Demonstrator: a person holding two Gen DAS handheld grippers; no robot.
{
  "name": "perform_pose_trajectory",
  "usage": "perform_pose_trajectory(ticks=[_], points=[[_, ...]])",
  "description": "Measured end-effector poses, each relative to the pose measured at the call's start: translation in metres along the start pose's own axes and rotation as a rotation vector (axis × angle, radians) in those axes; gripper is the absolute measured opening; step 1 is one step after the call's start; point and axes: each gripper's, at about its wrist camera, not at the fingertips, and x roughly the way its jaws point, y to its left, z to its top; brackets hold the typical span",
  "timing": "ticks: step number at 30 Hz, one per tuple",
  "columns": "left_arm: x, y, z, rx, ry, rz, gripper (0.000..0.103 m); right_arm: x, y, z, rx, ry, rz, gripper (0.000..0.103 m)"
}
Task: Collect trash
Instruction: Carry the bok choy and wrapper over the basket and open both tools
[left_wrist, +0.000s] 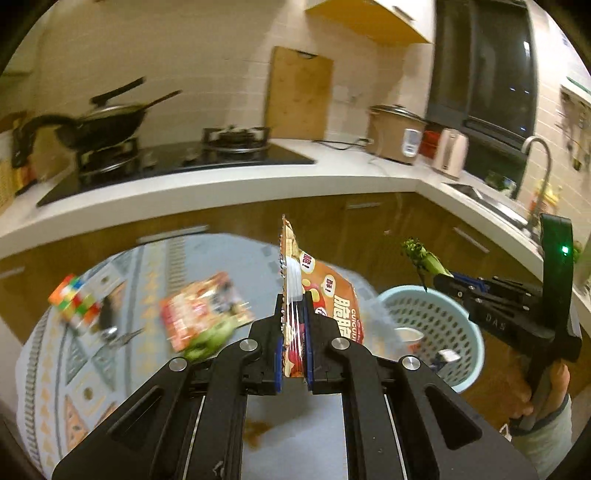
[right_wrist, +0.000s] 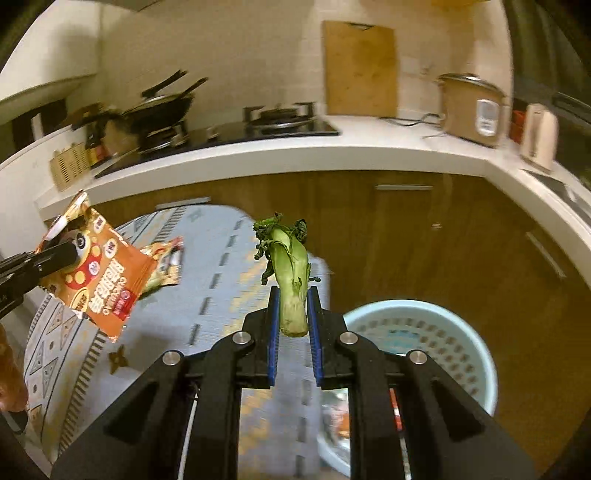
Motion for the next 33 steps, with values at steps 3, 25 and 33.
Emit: perform_pose_trajectory(ticks=[3, 25, 33], points=[[0.011, -0.029, 0.01, 0.04, -0.003, -0.042, 0.006, -0.018, -0.026, -0.004, 0.044, -0.023, -0.035, 0.012], [0.128, -0.156, -0.011, 0.147, 0.217, -0.216, 0.006, -0.012, -0.15, -0.071, 0.346, 0.17, -0.139, 0.012], [0.146, -0.157, -0.025, 0.154, 0.274, -0.215, 0.011, 0.007, -0.157, -0.085, 0.396, 0.239, -0.11, 0.012]])
